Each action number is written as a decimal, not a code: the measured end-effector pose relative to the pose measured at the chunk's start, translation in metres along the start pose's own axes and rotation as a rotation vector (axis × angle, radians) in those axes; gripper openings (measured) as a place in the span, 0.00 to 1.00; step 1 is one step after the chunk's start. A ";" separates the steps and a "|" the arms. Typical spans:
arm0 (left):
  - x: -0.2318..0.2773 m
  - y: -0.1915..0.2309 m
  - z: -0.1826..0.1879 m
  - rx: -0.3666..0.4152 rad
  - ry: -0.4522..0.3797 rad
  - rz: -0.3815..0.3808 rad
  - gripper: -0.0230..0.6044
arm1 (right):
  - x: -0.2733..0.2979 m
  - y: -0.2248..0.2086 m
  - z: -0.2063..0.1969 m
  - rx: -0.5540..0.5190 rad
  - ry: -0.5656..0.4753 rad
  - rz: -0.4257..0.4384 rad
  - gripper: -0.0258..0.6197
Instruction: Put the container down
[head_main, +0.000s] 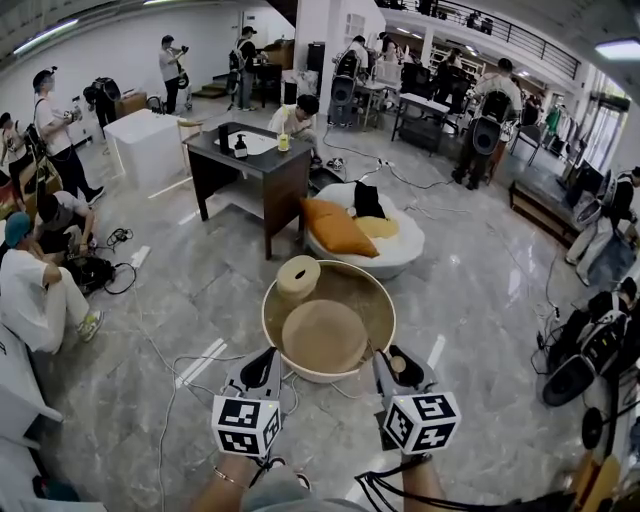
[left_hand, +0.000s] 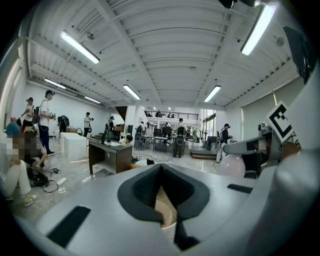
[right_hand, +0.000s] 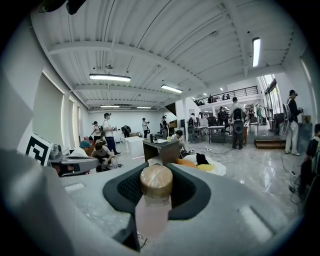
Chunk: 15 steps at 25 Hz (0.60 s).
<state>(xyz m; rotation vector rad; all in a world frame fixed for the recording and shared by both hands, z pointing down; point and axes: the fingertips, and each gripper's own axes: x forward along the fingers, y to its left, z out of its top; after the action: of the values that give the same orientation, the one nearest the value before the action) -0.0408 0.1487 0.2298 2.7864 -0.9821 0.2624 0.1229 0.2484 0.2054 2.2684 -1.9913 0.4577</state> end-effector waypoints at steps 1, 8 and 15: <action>0.004 0.001 -0.002 -0.004 0.007 -0.002 0.02 | 0.003 -0.002 -0.002 0.006 0.005 -0.004 0.22; 0.044 0.012 0.005 0.000 0.001 -0.019 0.02 | 0.036 -0.015 -0.004 0.005 0.034 -0.017 0.22; 0.096 0.037 0.031 0.001 -0.034 -0.038 0.02 | 0.083 -0.027 0.023 -0.022 0.018 -0.026 0.22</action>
<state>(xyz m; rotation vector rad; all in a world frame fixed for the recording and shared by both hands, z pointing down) 0.0129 0.0550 0.2248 2.8164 -0.9349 0.2117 0.1622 0.1669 0.2107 2.2665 -1.9465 0.4495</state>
